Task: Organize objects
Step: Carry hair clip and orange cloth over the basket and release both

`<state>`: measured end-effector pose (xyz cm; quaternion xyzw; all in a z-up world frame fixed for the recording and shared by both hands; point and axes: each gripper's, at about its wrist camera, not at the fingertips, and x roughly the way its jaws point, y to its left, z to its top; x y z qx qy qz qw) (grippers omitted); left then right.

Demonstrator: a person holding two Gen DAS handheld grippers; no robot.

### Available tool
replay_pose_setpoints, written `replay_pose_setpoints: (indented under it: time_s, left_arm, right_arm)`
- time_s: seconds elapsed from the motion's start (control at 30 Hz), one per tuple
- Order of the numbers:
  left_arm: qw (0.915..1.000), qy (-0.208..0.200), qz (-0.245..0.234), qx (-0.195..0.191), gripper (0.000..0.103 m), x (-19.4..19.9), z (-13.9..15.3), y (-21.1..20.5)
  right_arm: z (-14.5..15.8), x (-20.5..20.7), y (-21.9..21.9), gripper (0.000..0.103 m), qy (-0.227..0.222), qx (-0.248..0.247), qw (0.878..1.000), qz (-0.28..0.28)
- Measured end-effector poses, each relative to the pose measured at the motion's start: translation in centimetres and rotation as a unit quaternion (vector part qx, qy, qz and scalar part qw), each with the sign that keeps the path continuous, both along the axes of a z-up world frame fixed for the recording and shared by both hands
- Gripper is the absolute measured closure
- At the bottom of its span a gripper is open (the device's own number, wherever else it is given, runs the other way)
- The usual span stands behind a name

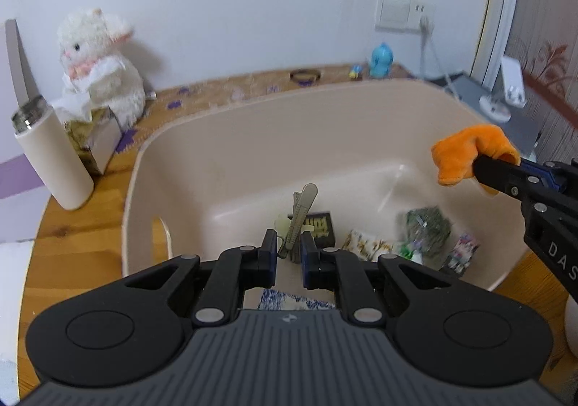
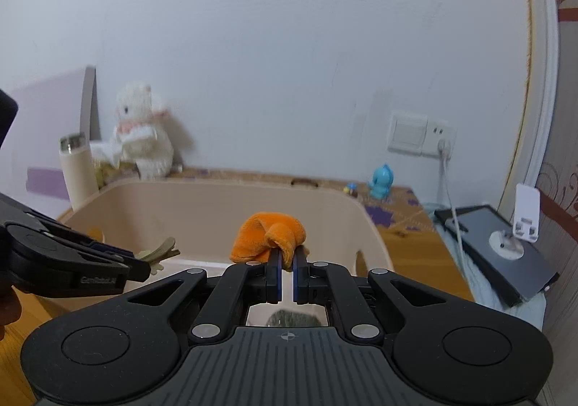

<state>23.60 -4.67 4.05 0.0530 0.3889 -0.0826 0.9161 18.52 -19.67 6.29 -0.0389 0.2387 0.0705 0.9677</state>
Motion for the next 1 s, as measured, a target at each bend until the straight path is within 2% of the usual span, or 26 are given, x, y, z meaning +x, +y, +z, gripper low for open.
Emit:
replay_pose_setpoints:
  time_s: [0.23, 0.33, 0.37, 0.4, 0.43, 0.47, 0.5, 0.57, 0.67, 0.77, 0.83, 1.0]
  left_arm:
    - [0.9990, 0.041, 0.004, 0.013, 0.088, 1.0, -1.6, 0.0]
    - [0.9988, 0.047, 0.006, 0.015, 0.085, 1.0, -1.6, 0.1]
    - [0.9987, 0.049, 0.003, 0.013, 0.071, 0.9, -1.4, 0.1]
    - [0.9988, 0.048, 0.002, 0.011, 0.051, 0.8, -1.3, 0.1]
    - [0.9990, 0.042, 0.003, 0.010, 0.042, 0.6, -1.0, 0.1]
    - [0.9994, 0.033, 0.004, 0.008, 0.032, 0.3, -0.8, 0.1]
    - [0.9996, 0.027, 0.001, 0.004, 0.030, 0.1, -0.5, 0.1]
    - [0.9997, 0.025, 0.003, 0.003, 0.028, 0.0, 0.0, 0.0]
    - [0.9998, 0.013, 0.012, 0.002, 0.024, -0.6, 0.8, 0.2]
    - [0.9996, 0.012, 0.025, -0.010, 0.024, -1.0, 1.6, 0.8]
    - [0.9993, 0.004, 0.034, -0.016, 0.024, -1.6, 2.1, 1.2]
    - [0.9994, -0.018, 0.031, -0.003, 0.024, -3.3, 3.2, 1.5]
  right_arm:
    - [-1.6, 1.8, 0.3, 0.097, 0.059, -0.011, 0.998, -0.003]
    - [-2.0, 2.3, 0.4, 0.091, 0.077, -0.018, 0.997, -0.004]
    - [-2.0, 2.4, 0.4, 0.086, 0.079, -0.018, 0.997, -0.005]
    - [-2.0, 2.3, 0.4, 0.084, 0.079, -0.016, 0.997, -0.004]
    - [-2.0, 2.2, 0.3, 0.074, 0.077, -0.011, 0.997, -0.001]
    - [-2.0, 2.1, 0.2, 0.068, 0.077, -0.008, 0.997, 0.002]
    - [-2.0, 2.0, 0.2, 0.064, 0.077, -0.004, 0.997, 0.006]
    - [-1.7, 1.6, 0.2, 0.048, 0.072, -0.006, 0.997, 0.004]
    - [-1.1, 0.7, 0.0, 0.045, 0.056, -0.011, 0.998, 0.002]
    - [-0.4, -0.1, -0.3, 0.038, 0.042, -0.015, 0.999, -0.004]
    - [0.1, -0.6, -0.5, 0.038, 0.036, -0.021, 0.999, -0.009]
    - [0.9, -1.8, -1.1, 0.032, 0.031, -0.017, 0.999, -0.015]
